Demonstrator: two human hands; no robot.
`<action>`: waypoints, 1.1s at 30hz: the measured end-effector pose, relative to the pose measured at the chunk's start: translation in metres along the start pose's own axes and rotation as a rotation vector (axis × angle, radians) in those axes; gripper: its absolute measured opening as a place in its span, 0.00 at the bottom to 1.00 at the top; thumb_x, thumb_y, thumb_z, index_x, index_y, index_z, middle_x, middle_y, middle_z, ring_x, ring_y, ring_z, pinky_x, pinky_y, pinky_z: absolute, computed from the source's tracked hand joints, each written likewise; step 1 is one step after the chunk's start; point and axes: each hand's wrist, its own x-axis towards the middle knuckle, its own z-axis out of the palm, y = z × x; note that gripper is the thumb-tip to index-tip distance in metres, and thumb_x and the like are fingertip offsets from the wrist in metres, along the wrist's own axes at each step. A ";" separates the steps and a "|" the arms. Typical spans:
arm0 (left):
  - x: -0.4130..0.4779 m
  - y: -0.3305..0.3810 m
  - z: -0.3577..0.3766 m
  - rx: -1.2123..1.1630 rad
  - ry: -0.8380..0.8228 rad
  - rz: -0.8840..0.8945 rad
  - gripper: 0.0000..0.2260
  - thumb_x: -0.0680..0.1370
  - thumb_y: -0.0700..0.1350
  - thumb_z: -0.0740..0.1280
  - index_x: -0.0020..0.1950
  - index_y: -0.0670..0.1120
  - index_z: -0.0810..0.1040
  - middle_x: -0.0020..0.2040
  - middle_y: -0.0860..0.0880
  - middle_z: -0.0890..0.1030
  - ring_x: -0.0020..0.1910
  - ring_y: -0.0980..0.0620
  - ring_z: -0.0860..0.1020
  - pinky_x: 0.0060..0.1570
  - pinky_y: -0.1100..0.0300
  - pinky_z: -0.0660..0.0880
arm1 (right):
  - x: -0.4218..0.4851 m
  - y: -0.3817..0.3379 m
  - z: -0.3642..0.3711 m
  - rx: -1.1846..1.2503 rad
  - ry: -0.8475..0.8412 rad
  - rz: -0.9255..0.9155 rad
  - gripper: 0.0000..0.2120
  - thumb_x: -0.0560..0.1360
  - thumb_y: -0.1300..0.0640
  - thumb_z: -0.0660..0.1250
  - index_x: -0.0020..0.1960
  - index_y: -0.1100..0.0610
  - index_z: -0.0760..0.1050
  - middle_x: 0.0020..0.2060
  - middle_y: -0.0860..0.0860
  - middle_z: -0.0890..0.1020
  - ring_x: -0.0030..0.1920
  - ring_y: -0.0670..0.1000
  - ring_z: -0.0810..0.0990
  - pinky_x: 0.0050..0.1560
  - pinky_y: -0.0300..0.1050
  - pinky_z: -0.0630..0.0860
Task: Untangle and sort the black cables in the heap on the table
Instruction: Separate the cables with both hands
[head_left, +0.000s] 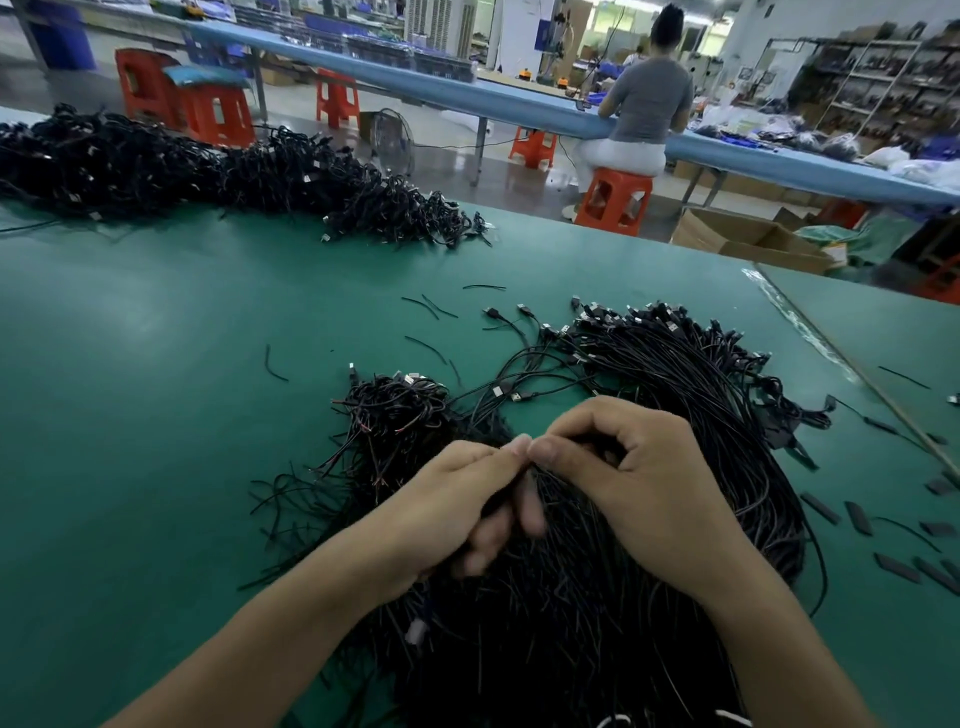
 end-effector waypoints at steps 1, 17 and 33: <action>-0.001 0.003 -0.001 -0.132 -0.054 -0.038 0.25 0.82 0.58 0.57 0.32 0.45 0.77 0.19 0.52 0.65 0.16 0.56 0.64 0.18 0.68 0.61 | 0.000 0.002 0.002 0.035 0.020 0.026 0.09 0.72 0.43 0.69 0.39 0.47 0.81 0.33 0.44 0.80 0.33 0.42 0.75 0.34 0.33 0.69; 0.017 0.000 -0.014 -0.104 0.379 0.471 0.16 0.80 0.51 0.59 0.59 0.45 0.80 0.52 0.46 0.86 0.55 0.50 0.84 0.53 0.61 0.79 | -0.018 -0.017 0.018 -0.152 -0.480 0.144 0.15 0.83 0.56 0.58 0.39 0.45 0.70 0.36 0.45 0.78 0.35 0.43 0.76 0.34 0.35 0.69; -0.003 0.012 -0.016 -0.185 -0.261 -0.081 0.23 0.80 0.61 0.58 0.28 0.50 0.67 0.21 0.53 0.63 0.17 0.57 0.64 0.18 0.67 0.60 | -0.010 0.001 0.009 0.256 -0.129 0.106 0.06 0.70 0.43 0.72 0.43 0.44 0.79 0.42 0.51 0.84 0.42 0.55 0.82 0.46 0.56 0.81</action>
